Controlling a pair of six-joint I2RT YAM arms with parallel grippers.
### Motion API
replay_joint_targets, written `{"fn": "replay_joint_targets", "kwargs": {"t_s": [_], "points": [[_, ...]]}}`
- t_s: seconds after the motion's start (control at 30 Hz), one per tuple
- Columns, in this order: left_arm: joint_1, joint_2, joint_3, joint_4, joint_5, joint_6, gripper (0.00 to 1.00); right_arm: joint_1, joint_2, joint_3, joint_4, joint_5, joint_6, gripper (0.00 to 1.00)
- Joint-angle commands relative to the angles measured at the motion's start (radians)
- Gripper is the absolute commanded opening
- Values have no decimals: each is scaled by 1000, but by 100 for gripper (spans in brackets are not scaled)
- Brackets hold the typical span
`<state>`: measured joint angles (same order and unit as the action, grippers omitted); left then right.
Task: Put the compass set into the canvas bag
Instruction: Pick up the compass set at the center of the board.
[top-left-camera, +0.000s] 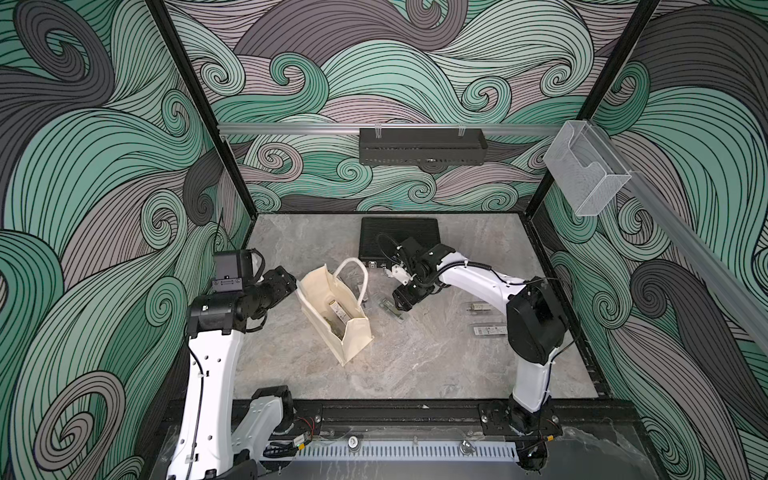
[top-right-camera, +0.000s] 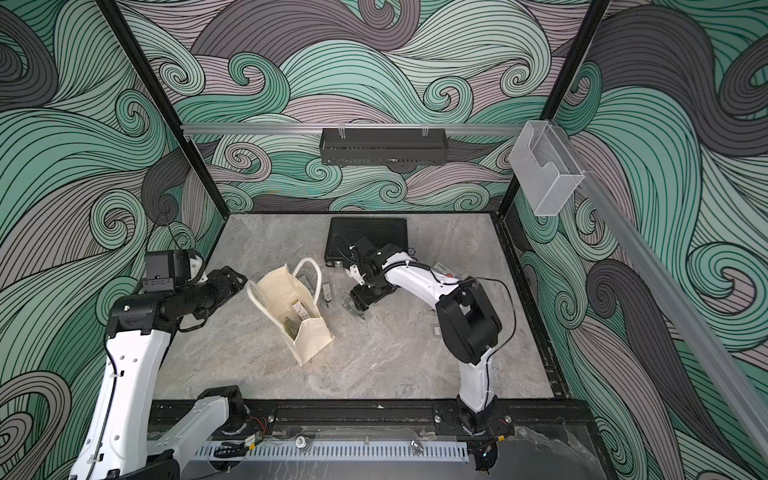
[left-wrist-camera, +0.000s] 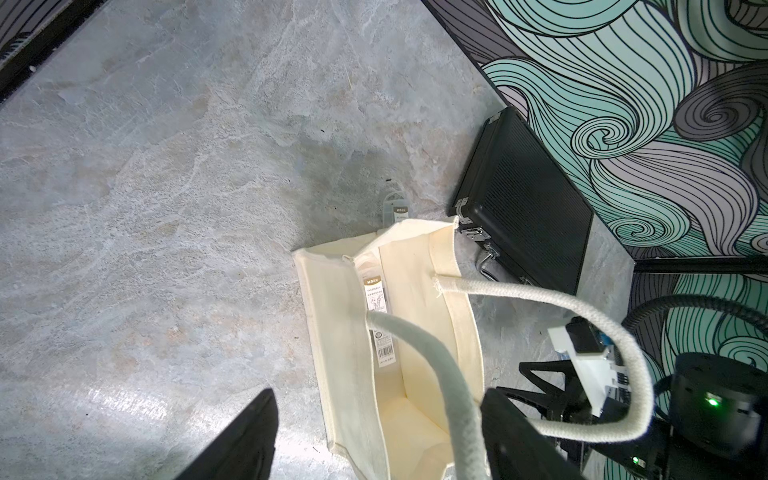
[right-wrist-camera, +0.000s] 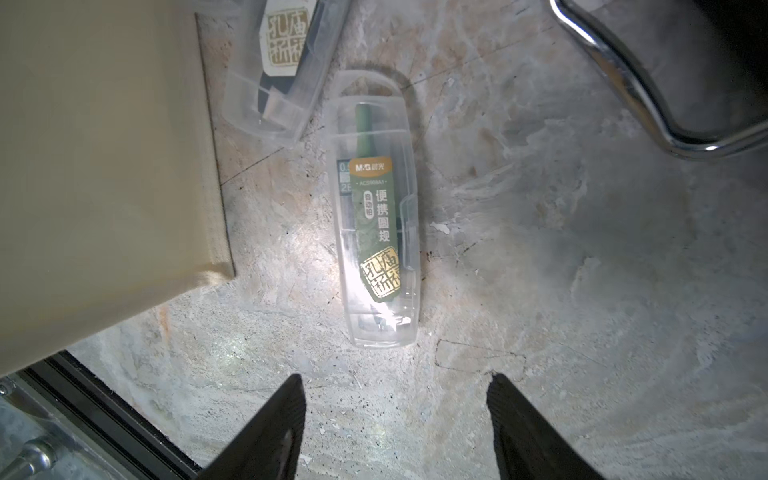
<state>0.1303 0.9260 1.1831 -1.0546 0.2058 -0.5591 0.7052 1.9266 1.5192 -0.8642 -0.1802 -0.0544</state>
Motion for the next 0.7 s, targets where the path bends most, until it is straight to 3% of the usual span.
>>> {"fn": "replay_joint_targets", "kwargs": {"t_s": [0.0, 0.33, 0.67], "points": [[8, 2, 37, -21, -13, -3, 78, 11, 38, 47, -5, -46, -59, 70], [7, -16, 23, -30, -23, 2, 78, 21, 165, 116, -62, -16, 27, 71], [9, -24, 13, -28, -35, 9, 78, 59, 264, 193, -120, 34, 23, 77]]}}
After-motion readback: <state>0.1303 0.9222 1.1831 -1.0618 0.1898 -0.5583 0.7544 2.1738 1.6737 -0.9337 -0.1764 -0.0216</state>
